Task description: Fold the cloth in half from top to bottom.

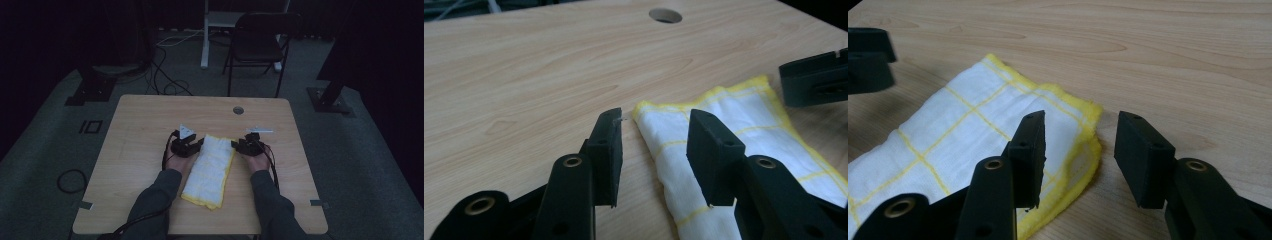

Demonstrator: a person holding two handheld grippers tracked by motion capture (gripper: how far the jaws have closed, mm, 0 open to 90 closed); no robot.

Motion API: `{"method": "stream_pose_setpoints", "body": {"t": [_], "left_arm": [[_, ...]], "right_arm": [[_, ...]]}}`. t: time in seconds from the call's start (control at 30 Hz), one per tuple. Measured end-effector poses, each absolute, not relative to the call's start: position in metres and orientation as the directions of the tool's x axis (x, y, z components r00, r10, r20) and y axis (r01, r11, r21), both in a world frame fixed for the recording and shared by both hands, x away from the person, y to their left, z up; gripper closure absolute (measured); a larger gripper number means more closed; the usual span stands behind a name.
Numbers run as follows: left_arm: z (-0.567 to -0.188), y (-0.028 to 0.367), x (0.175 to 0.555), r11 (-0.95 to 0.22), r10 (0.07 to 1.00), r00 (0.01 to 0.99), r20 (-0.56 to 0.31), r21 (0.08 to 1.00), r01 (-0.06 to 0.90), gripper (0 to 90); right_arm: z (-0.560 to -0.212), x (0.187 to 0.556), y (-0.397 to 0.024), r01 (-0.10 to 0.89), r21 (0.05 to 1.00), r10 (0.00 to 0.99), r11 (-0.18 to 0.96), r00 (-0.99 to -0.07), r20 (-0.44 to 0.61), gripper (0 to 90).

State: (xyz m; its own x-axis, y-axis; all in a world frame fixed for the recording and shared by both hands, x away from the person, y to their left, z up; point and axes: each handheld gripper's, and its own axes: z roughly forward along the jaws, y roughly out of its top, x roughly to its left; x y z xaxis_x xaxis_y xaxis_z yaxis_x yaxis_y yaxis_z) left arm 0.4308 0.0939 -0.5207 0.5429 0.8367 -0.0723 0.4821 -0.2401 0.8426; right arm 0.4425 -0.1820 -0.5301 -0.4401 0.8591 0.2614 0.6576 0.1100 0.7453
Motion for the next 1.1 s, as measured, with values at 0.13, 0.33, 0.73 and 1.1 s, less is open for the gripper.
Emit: {"method": "stream_pose_setpoints", "body": {"t": [0.13, 0.33, 0.73, 1.1], "left_arm": [[-0.525, 0.087, 0.440, -0.250, 0.838, 0.540, -0.074, 0.828, 0.502, 58.5], [-0.528, 0.081, 0.449, -0.270, 0.841, 0.537, -0.068, 0.807, 0.525, 57.4], [-0.534, 0.086, 0.463, -0.235, 0.860, 0.498, -0.116, 0.775, 0.587, 57.4], [-0.533, 0.086, 0.472, -0.206, 0.873, 0.467, -0.143, 0.759, 0.618, 57.4]], "right_arm": [[-0.530, 0.443, -0.181, 0.668, 0.738, 0.858, 0.098, -0.432, 0.277, 55.4], [-0.532, 0.445, -0.178, 0.686, 0.720, 0.867, 0.104, -0.417, 0.272, 55.6], [-0.538, 0.453, -0.170, 0.720, 0.679, 0.885, 0.144, -0.401, 0.238, 81.2], [-0.533, 0.472, -0.161, 0.670, 0.716, 0.877, 0.195, -0.447, 0.180, 87.4]]}}
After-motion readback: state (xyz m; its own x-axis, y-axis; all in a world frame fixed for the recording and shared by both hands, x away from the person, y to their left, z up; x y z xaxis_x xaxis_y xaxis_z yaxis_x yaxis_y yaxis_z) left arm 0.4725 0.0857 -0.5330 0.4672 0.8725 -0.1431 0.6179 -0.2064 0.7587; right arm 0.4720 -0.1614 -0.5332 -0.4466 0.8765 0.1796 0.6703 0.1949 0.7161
